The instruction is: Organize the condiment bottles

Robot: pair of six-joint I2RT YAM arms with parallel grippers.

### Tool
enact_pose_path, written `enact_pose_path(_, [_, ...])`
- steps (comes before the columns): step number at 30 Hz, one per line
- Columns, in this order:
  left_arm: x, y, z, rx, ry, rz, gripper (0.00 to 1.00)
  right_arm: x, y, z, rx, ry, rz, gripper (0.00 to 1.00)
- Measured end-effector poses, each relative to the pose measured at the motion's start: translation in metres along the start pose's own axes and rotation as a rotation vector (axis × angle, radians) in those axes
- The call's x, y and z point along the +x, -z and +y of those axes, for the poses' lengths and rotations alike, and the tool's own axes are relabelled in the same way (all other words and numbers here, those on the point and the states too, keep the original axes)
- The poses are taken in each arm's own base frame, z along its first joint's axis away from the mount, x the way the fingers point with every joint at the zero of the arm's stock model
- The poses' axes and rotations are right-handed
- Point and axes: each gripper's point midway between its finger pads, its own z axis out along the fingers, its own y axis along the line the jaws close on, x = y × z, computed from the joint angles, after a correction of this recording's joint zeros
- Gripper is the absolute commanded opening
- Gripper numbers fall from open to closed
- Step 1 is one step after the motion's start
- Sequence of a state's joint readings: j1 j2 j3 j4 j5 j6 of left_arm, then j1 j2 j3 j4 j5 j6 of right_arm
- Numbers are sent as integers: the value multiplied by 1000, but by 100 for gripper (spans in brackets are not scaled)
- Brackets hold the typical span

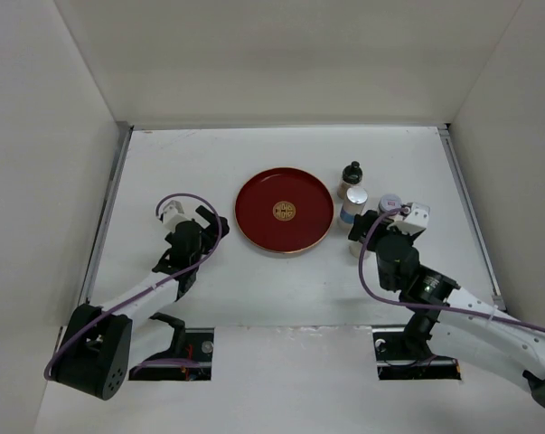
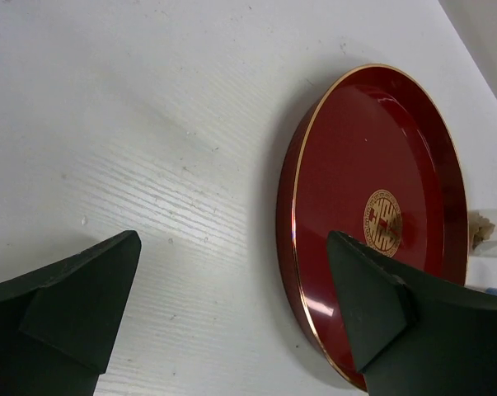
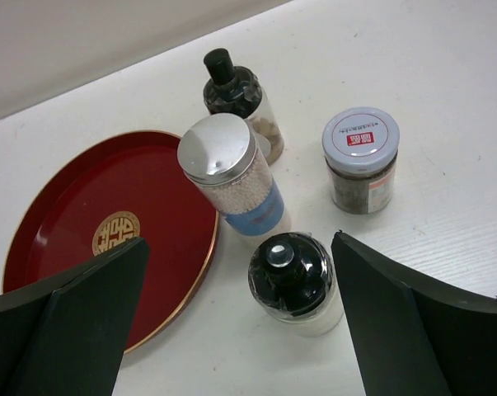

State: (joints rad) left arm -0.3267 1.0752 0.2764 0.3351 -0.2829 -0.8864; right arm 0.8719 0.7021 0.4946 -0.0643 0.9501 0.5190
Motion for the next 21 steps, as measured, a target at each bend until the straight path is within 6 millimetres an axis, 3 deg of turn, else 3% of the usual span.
enact_pose_path(11, [0,0,-3,10,-3,-3,100,23,-13,9,-20,113,89,100])
enact_pose_path(14, [-1,0,-5,18,-4,-6,100,23,-20,14,-25,137,109,46])
enact_pose_path(15, [-1,0,-5,19,-4,-7,100,22,-24,16,-29,145,115,37])
enact_pose_path(16, [-1,0,-6,20,-4,-8,100,22,-27,18,-32,155,123,33])
enact_pose_path(18, [-1,1,-7,25,-5,-9,100,19,-36,21,-26,160,135,39])
enact_pose_path(19, [-1,1,-8,29,-5,-10,100,17,-42,22,-20,161,141,51])
enact_pose_path(21, [-1,1,-9,33,-6,-10,100,15,-52,22,-7,166,155,86])
